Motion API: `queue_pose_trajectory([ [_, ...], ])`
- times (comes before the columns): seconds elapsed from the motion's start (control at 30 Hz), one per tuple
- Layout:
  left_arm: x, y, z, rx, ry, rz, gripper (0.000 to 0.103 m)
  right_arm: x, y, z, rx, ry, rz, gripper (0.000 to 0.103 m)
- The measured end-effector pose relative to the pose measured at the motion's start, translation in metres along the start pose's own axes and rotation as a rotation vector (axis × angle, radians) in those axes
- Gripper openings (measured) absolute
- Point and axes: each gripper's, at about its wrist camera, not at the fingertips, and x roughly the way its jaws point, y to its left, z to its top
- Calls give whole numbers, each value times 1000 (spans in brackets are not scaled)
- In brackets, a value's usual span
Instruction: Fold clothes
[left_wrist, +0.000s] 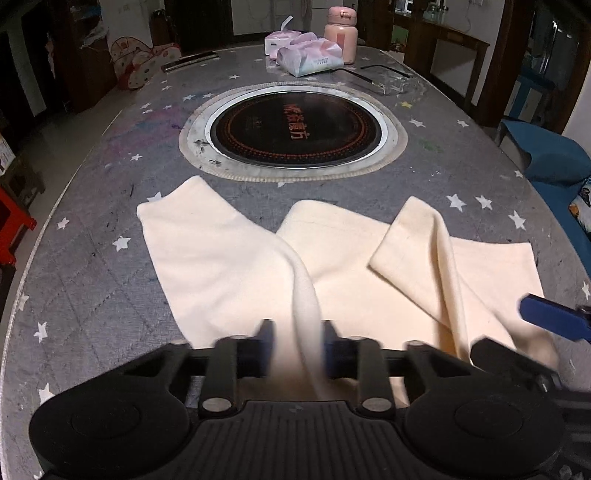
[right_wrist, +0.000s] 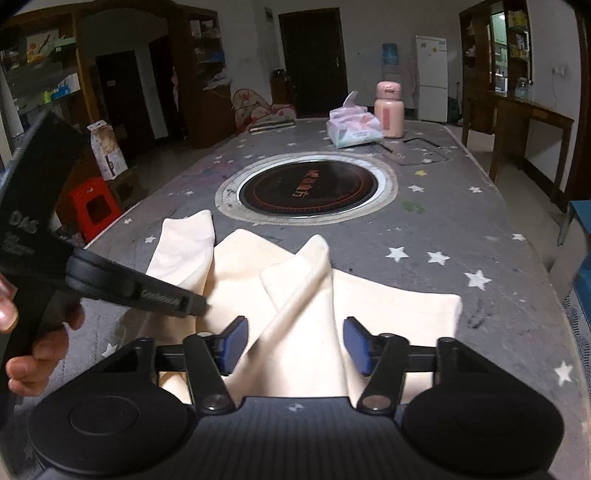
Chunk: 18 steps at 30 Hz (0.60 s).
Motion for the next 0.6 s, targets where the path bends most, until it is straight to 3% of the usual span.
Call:
queue_pose_trajectory([
  [0.1,-5,5,-3,-3,-10,-17,12,12,3,3,-12,20,8,48],
  [0.27,-17,11,-9,-3,-37,-29,7,31,11,5,-28,55,19,39],
  [0.5,-45,33,-24,-31,-89,-30,5,39,11,2,-27,63,-17,7],
  [0.6,-57,46,-36,-58,-102,-23,4,31,8,-1,-27,45,-36,4],
])
